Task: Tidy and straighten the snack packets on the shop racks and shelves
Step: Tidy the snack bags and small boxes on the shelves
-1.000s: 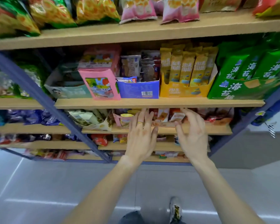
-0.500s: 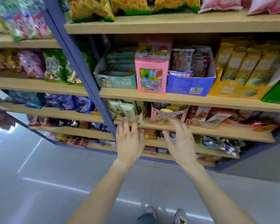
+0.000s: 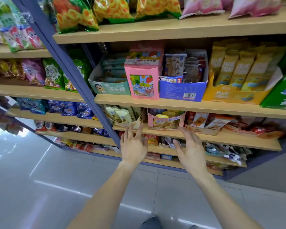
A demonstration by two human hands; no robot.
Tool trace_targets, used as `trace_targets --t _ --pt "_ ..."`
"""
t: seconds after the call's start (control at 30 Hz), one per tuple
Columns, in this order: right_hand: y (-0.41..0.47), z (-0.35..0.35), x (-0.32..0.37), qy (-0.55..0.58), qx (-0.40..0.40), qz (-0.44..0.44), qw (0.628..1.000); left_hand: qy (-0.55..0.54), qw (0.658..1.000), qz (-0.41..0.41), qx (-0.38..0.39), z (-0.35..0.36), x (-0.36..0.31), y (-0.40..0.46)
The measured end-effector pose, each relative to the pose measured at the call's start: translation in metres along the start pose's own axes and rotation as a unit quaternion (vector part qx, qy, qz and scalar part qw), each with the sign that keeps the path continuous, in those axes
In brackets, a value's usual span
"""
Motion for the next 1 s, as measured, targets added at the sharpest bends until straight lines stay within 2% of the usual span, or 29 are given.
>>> trace_targets --t 0.17,0.3,0.4,0.57,0.67,0.77,0.83,1.0 --pt "0.012 0.025 -0.004 0.012 0.041 -0.037 0.998 0.013 0.999 -0.036 -0.036 0.005 0.01 0.008" --pt "0.014 0.038 -0.002 0.016 0.043 -0.046 0.998 0.037 0.998 0.017 -0.051 0.017 0.012 0.022" --pt "0.017 0.019 -0.03 0.004 0.018 -0.006 1.0 0.023 0.997 0.067 -0.012 0.047 -0.029 0.027" --pt "0.008 -0.052 -0.102 -0.045 -0.061 0.048 0.996 -0.031 0.985 0.161 0.044 0.088 -0.135 0.006" --pt "-0.004 -0.087 -0.137 -0.071 -0.095 0.073 0.99 -0.05 0.978 0.192 0.057 0.101 -0.186 -0.009" --pt "-0.008 -0.105 -0.16 -0.063 -0.093 0.085 0.99 -0.072 0.975 0.2 0.061 0.117 -0.217 -0.022" --pt "-0.001 -0.105 -0.173 -0.057 -0.085 0.08 0.992 -0.077 0.976 0.2 0.047 0.13 -0.227 -0.025" --pt "0.024 -0.073 -0.216 -0.054 -0.106 0.003 0.993 -0.09 0.976 0.197 -0.034 0.188 -0.231 -0.011"
Point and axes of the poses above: each hand's wrist, its own y-axis towards the middle knuckle, its own z-axis out of the palm, x = y × z, the point moved 5 cm from there along y, towards the middle knuckle, and after that the axes turned 5 degrees about -x, right-handed, at the moved point
